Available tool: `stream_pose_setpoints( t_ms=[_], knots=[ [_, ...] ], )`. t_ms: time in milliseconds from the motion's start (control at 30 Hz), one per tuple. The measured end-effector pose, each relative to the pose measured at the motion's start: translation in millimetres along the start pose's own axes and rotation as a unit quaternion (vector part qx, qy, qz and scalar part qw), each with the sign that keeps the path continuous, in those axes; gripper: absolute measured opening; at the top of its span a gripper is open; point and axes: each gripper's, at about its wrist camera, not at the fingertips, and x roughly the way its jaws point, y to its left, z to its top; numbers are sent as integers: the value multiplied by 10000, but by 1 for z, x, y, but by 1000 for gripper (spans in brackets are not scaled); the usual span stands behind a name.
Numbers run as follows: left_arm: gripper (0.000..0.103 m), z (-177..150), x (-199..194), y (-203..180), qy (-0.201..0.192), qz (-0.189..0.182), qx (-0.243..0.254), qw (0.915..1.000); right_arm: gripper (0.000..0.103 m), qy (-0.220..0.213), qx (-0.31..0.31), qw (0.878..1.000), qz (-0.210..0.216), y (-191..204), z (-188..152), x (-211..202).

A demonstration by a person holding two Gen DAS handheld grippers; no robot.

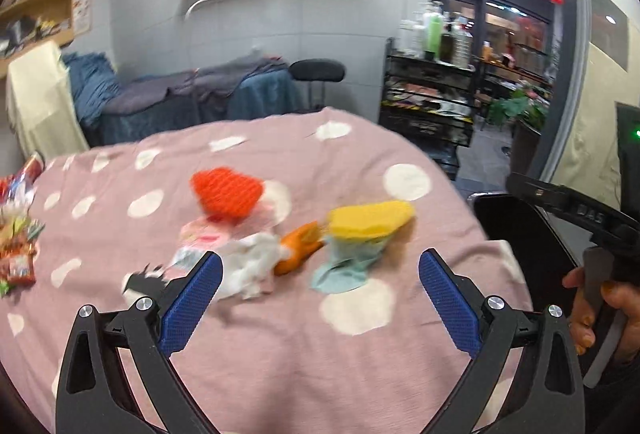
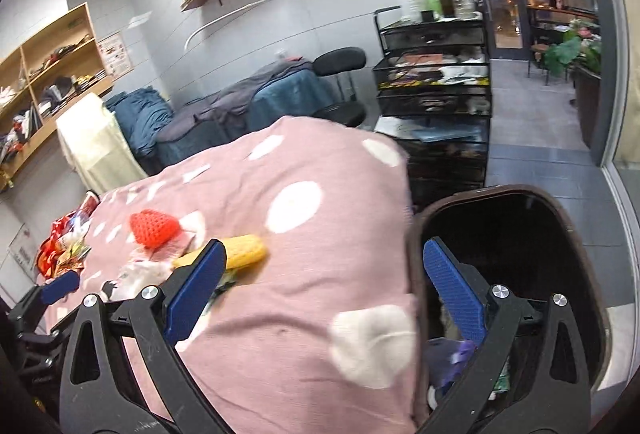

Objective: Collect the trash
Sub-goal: 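Move both grippers back over the bed toward the yellow foam net, then grasp the yellow foam net with the right gripper while the left reaches the white tissue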

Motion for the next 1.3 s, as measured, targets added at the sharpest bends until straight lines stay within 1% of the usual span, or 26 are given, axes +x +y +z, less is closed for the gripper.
stream_pose_setpoints(
  t_ms=[67,167,367,533,600,667,733,833,867,933,1000,1033,1067,1100,1133,1167,1200,1233,1267,1300],
  knots=[
    [98,-4,2,24,118,111,-225,9996,97,80,-26,9999,129,11,-1,6],
    [98,-11,3,56,229,430,-390,9981,97,198,-106,9993,285,28,-3,13],
    [97,-26,2,108,439,728,-734,9937,97,567,-474,9962,468,61,-10,33],
    [97,-31,12,134,722,650,-961,9906,97,796,-909,9909,595,88,-16,50],
    [97,-32,17,139,818,555,-1034,9897,97,880,-1128,9888,421,96,-18,60],
    [97,-30,21,138,850,488,-1041,9897,97,1016,-1350,9852,299,106,-20,72],
    [97,-30,21,134,833,431,-1006,9905,97,1064,-1552,9819,216,112,-21,81],
    [96,-27,24,121,839,239,-873,9924,97,1239,-2060,9706,116,127,-23,95],
    [96,-25,25,114,832,207,-748,9935,95,1265,-2225,9666,81,132,-25,99],
    [96,-22,30,102,841,199,-513,9949,87,1300,-2435,9611,-49,138,-27,105],
    [95,-19,38,94,911,250,-345,9949,71,1378,-2525,9576,-133,139,-27,111],
    [92,-16,44,91,982,278,-295,9943,66,1430,-2491,9578,-111,137,-27,114],
    [90,-14,49,89,1049,270,-274,9937,53,1449,-2435,9590,-87,135,-27,116],
    [85,-13,53,86,1093,256,-260,9933,36,1458,-2344,9611,-40,132,-25,116],
    [80,-10,57,84,1121,236,-227,9932,29,1446,-2286,9627,4,130,-24,115],
    [78,-8,61,80,1136,232,-168,9931,21,1383,-2189,9659,79,127,-22,113],
    [73,-6,65,76,1157,247,-91,9929,16,1288,-2111,9689,121,124,-20,109],
    [66,-4,69,72,1198,241,-10,9925,15,1216,-2072,9706,141,124,-20,108],
    [63,-4,73,68,1256,195,56,9919,14,1087,-2013,9733,174,122,-18,103],
    [56,-4,76,65,1305,150,91,9913,13,960,-1967,9755,207,120,-17,98]
  ],
)
